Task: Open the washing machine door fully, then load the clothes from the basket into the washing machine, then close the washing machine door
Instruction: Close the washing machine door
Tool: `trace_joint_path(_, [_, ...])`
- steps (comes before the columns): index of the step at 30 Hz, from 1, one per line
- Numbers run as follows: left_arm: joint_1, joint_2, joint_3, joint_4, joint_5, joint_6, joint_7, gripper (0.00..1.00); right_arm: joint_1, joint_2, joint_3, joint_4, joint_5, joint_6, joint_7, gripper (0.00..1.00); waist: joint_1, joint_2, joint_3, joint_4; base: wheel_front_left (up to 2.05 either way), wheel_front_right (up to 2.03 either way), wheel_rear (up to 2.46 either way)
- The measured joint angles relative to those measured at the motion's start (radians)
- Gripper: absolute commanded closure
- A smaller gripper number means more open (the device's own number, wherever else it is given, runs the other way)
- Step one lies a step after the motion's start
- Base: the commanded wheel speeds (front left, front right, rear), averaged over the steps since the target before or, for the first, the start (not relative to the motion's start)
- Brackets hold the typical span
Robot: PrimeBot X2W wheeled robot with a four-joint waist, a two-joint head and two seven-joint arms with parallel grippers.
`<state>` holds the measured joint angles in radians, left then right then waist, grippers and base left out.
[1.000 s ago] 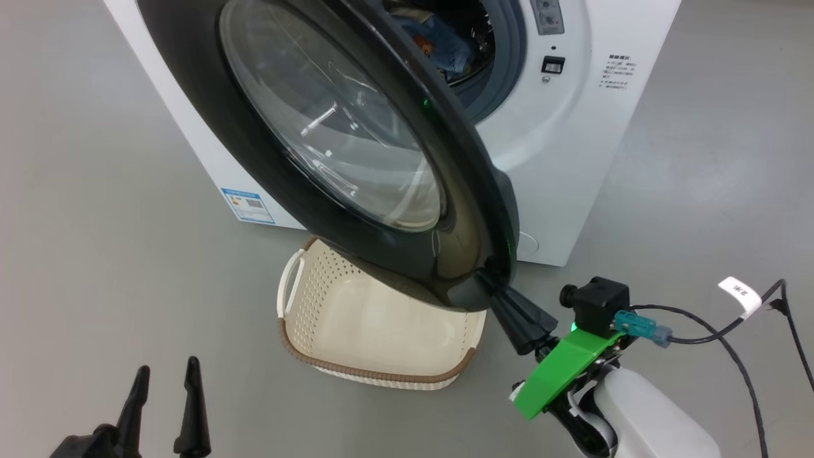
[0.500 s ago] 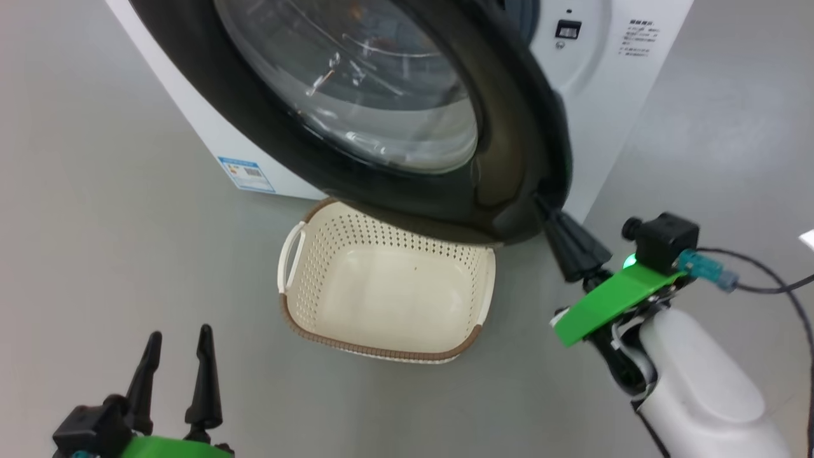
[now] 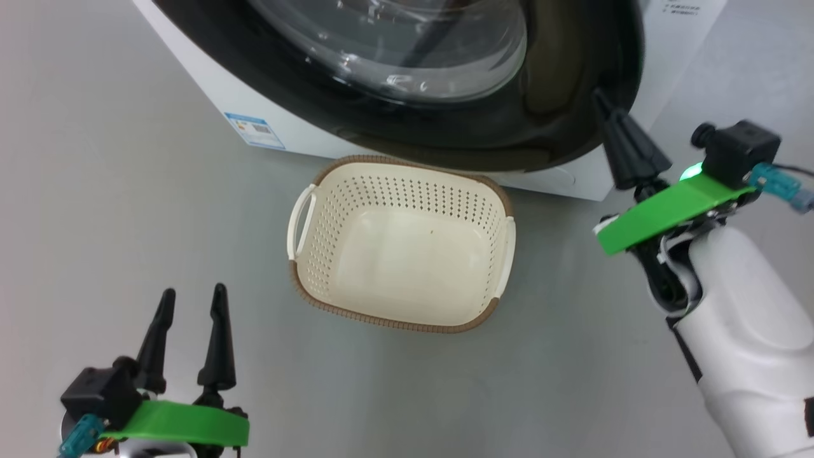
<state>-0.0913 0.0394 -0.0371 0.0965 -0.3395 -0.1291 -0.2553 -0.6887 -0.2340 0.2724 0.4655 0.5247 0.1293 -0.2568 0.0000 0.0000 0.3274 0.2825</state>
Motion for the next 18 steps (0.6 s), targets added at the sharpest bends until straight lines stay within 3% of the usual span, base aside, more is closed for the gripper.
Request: trace_joint_path(18, [-0.081, -0.003, -0.038, -0.003, -0.01, 0.0, 0.0, 0.0, -0.159, -0.002, -0.154, 0.044, -0.068, 0.001, 0.0, 1.0, 0.0, 0.0, 0.093, 0.052, 0.0, 0.0, 0.0])
